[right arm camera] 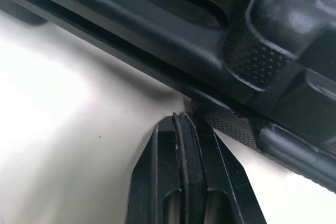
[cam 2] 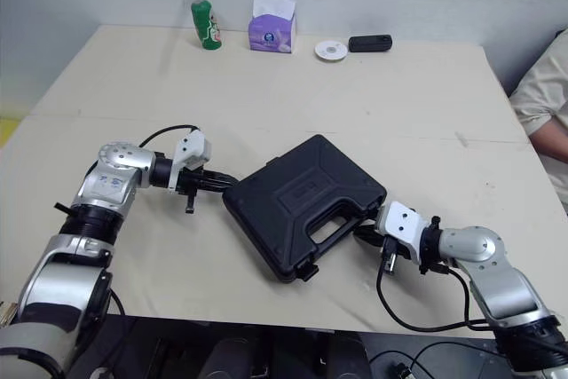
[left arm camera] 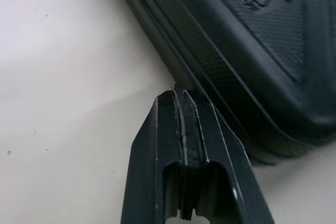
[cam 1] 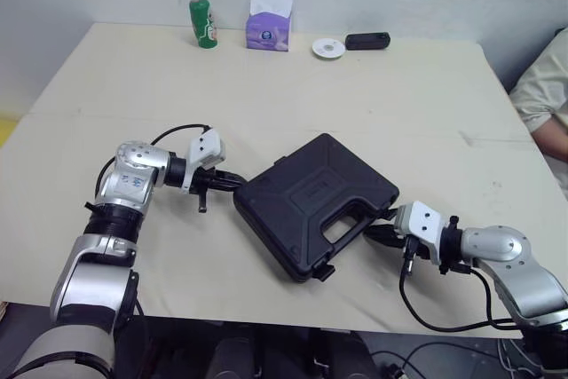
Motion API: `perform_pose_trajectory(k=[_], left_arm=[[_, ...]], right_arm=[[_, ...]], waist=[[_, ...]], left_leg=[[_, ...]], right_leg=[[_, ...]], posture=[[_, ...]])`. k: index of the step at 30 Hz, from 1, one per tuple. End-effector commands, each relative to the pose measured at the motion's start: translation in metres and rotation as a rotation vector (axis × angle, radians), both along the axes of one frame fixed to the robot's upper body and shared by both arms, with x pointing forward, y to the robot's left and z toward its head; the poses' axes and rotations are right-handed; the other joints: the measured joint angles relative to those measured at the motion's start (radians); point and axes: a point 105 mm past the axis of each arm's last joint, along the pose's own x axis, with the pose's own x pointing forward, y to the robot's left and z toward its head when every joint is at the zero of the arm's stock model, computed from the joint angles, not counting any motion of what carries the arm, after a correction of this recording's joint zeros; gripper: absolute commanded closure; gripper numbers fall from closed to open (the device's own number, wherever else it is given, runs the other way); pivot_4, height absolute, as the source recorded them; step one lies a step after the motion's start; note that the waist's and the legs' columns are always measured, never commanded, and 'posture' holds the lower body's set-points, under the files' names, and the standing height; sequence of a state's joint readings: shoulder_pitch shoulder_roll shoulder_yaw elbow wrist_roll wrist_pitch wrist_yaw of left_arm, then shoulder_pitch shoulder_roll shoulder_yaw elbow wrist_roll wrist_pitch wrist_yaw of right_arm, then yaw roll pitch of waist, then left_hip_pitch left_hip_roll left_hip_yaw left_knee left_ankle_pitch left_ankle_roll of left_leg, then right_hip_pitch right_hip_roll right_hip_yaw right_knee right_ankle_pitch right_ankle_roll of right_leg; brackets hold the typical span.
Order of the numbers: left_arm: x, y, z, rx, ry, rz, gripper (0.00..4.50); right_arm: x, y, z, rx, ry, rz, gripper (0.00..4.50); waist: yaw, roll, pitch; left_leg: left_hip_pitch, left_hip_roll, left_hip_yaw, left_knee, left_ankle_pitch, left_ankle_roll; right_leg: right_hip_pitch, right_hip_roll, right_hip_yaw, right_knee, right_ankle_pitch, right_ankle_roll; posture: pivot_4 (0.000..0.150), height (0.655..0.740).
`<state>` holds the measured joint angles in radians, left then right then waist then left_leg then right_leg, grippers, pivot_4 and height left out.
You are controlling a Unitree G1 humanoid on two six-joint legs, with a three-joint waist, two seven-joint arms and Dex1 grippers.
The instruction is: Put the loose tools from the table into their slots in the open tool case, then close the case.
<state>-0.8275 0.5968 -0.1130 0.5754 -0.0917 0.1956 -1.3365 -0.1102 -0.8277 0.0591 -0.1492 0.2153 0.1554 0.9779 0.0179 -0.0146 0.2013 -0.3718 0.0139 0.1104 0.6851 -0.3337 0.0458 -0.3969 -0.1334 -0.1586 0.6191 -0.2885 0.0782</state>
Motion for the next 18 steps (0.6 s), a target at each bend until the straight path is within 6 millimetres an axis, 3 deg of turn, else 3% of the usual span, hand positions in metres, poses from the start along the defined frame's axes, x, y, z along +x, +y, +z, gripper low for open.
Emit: perform_pose_trajectory(k=[1,5,8,12,18], left_arm=[[-0.004,0.000,0.028,-0.034,-0.077,-0.005,4.46],[-0.014,-0.002,0.045,-0.060,-0.042,-0.036,4.46],[-0.009,-0.023,0.074,-0.128,-0.117,-0.055,4.46],[-0.006,-0.069,0.095,-0.220,-0.160,-0.136,4.46],[-0.002,-0.151,0.087,-0.254,-0.131,-0.309,4.46]], right_arm=[[-0.003,-0.020,-0.001,-0.049,0.020,-0.055,4.50],[-0.007,-0.030,0.002,-0.062,0.011,-0.093,4.50],[-0.006,-0.042,0.009,-0.036,-0.004,-0.173,4.50],[-0.005,-0.048,0.014,0.011,-0.011,-0.246,4.50],[-0.002,-0.038,0.018,0.051,-0.025,-0.269,4.50]], waist=[[0.006,0.000,0.000],[0.007,0.000,0.000],[0.011,0.000,0.000],[0.017,0.000,0.000],[0.008,0.000,0.000]], left_leg=[[0.000,0.000,0.000,0.000,0.000,0.000],[0.000,0.000,-0.001,0.000,0.000,0.000],[0.000,0.000,-0.002,0.000,0.000,0.000],[-0.001,-0.002,-0.004,0.001,0.000,0.001],[-0.001,-0.002,-0.003,0.001,0.001,0.001]], right_leg=[[0.000,0.000,0.000,0.000,0.000,0.000],[0.001,0.000,-0.001,-0.001,0.000,0.000],[0.001,0.000,-0.001,-0.001,0.000,0.000],[0.003,0.000,-0.001,-0.001,0.000,0.001],[0.003,0.003,-0.002,-0.002,0.001,0.001]], posture=[[0.150,0.7316],[0.150,0.7316],[0.150,0.7316],[0.150,0.7316],[0.150,0.7316]])
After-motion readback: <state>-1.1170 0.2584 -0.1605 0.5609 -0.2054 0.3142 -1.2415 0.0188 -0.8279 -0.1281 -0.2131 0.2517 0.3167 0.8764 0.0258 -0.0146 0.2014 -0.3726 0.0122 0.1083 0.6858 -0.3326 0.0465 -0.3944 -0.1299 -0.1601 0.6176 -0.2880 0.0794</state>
